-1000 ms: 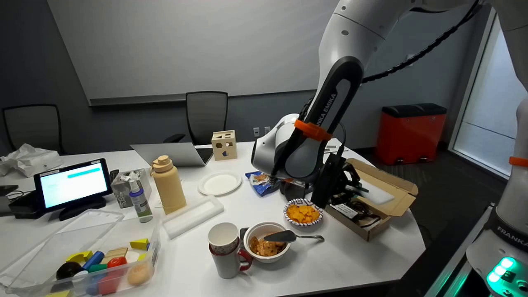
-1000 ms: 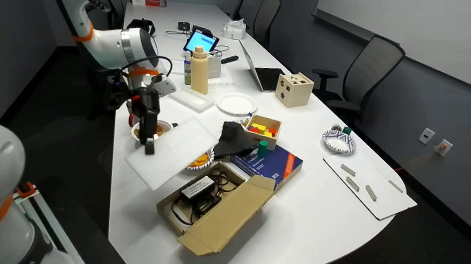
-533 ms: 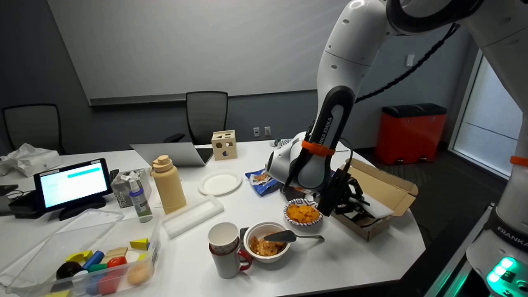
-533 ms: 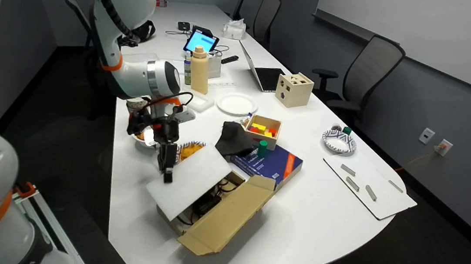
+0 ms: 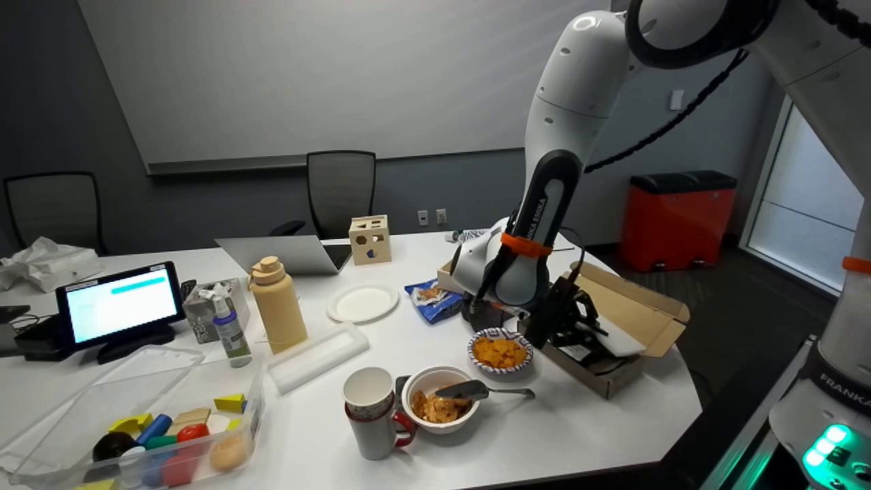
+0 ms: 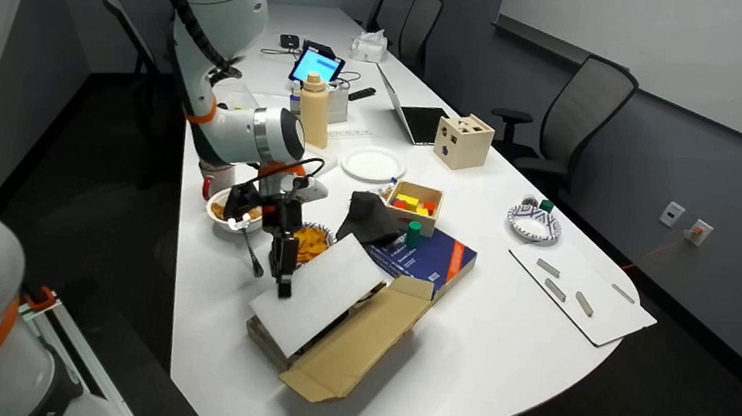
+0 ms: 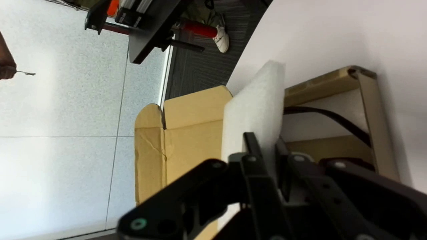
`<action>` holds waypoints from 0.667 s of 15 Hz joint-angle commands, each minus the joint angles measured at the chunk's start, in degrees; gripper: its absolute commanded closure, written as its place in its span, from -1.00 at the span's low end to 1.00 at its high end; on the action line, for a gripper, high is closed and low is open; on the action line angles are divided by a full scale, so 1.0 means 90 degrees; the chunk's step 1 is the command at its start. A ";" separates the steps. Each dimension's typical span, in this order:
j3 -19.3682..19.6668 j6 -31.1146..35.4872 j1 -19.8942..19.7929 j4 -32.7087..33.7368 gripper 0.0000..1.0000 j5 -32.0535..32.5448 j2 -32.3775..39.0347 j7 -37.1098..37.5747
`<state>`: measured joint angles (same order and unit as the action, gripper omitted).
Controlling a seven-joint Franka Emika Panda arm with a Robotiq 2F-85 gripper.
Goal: Put the foam in the brown box.
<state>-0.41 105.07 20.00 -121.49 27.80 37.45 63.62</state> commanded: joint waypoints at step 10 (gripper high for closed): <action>-0.0039 0.0239 -0.0014 0.0325 -0.05 0.0027 0.0196 -0.0542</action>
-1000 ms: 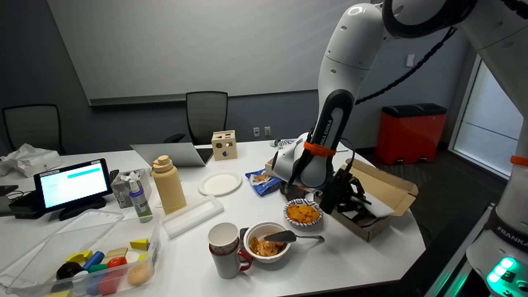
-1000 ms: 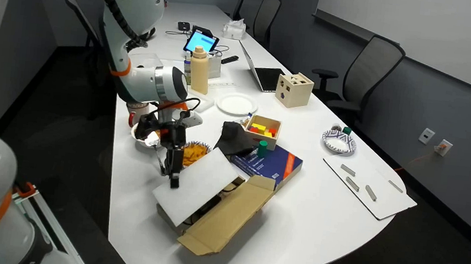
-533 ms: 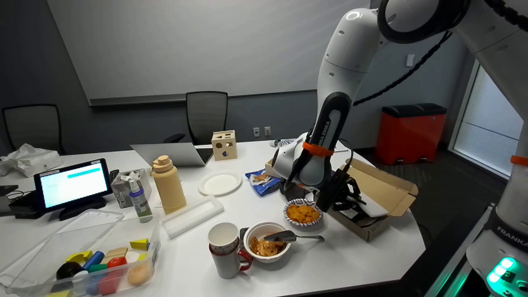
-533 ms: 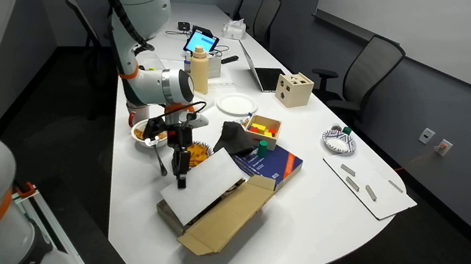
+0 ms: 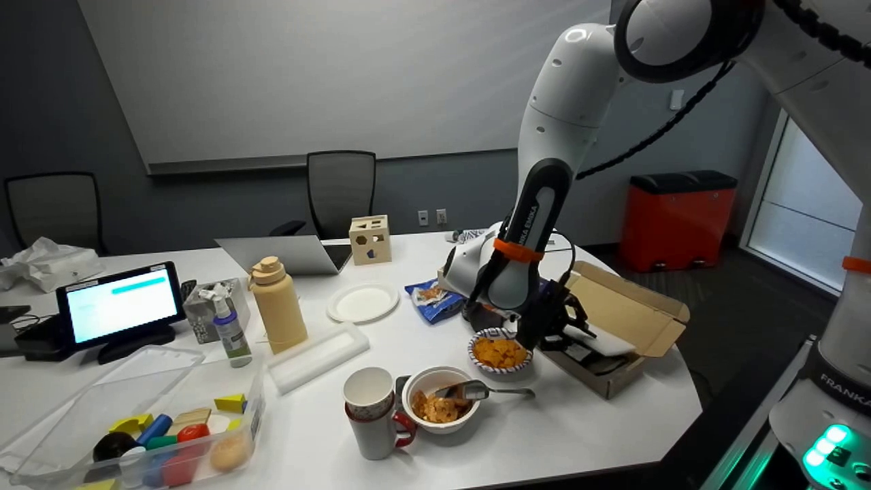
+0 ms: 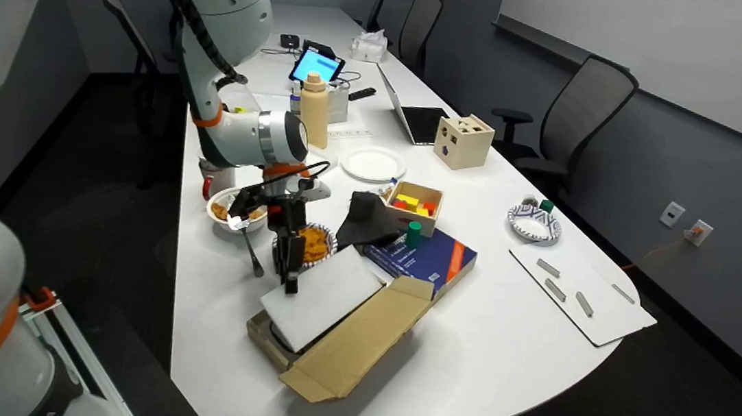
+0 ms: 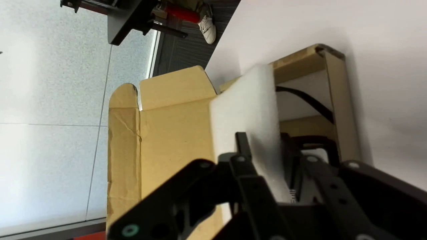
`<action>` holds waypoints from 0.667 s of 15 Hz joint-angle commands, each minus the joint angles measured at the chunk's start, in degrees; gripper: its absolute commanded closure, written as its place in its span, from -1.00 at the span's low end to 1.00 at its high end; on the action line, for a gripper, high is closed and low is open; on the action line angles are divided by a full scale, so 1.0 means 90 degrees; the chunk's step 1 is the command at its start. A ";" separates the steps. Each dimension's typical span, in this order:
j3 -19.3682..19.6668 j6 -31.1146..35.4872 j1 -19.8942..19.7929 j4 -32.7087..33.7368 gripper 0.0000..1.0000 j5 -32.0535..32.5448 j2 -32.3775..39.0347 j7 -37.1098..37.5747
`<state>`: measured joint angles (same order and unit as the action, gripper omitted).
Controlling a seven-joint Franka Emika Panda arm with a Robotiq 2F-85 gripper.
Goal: Put the foam in the brown box.
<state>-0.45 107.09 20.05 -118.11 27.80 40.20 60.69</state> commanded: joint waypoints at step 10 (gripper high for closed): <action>-0.0442 -0.0006 0.0129 -0.0405 -1.00 -0.0285 -0.0625 -0.0314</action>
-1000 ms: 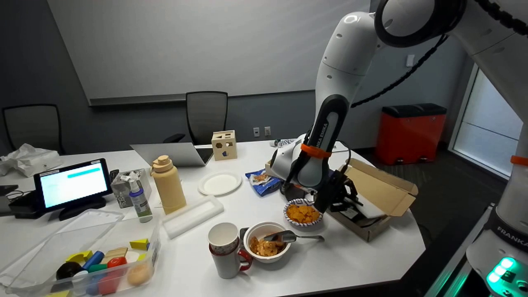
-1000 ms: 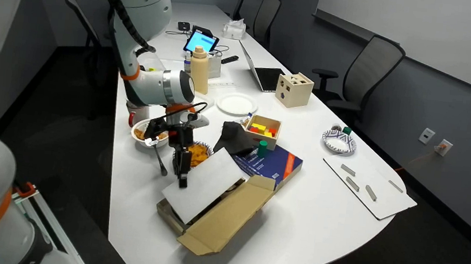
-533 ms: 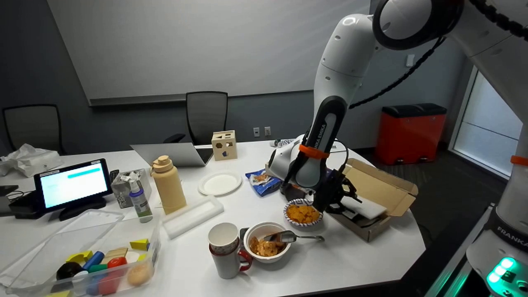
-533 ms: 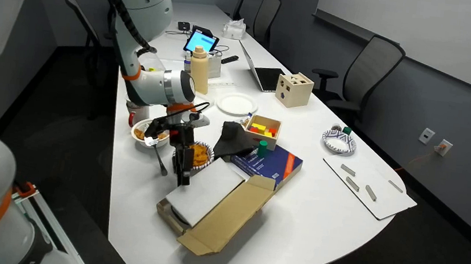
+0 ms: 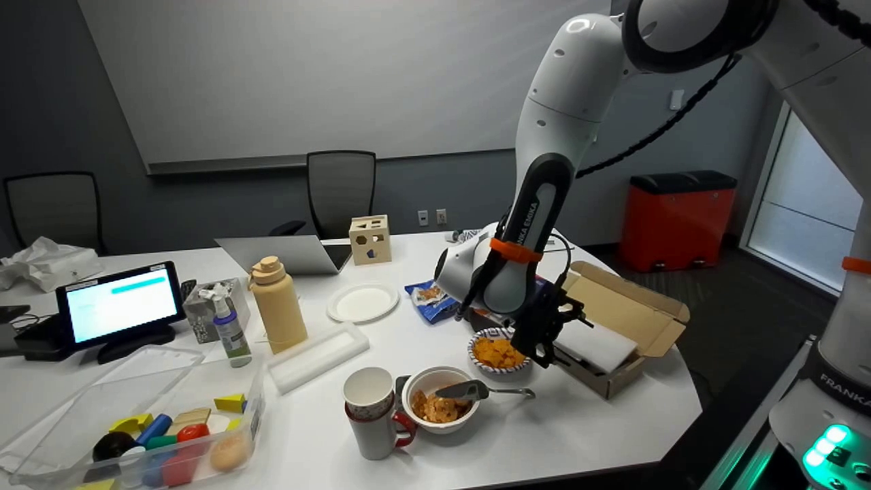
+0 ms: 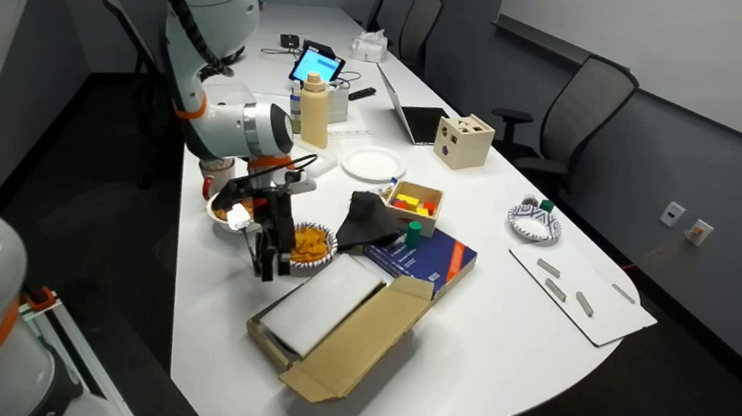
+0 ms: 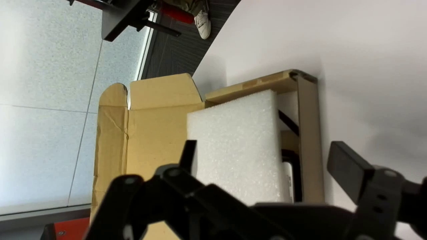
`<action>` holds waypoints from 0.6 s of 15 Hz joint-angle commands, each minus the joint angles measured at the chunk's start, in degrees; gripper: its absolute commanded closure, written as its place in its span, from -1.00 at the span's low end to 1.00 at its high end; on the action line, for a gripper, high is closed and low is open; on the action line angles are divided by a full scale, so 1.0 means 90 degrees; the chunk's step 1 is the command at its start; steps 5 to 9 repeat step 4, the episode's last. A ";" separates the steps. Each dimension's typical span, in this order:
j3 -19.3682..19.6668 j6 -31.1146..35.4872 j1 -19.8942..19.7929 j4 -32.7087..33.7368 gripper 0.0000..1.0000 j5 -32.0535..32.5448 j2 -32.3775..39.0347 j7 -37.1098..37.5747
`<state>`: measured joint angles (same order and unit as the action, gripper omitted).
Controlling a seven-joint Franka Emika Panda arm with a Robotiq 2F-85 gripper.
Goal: Put the foam in the brown box.
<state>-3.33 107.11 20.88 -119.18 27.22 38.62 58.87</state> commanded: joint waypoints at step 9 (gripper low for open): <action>-0.0285 -0.0120 0.0120 -0.0301 -1.00 -0.0455 -0.0847 -0.0061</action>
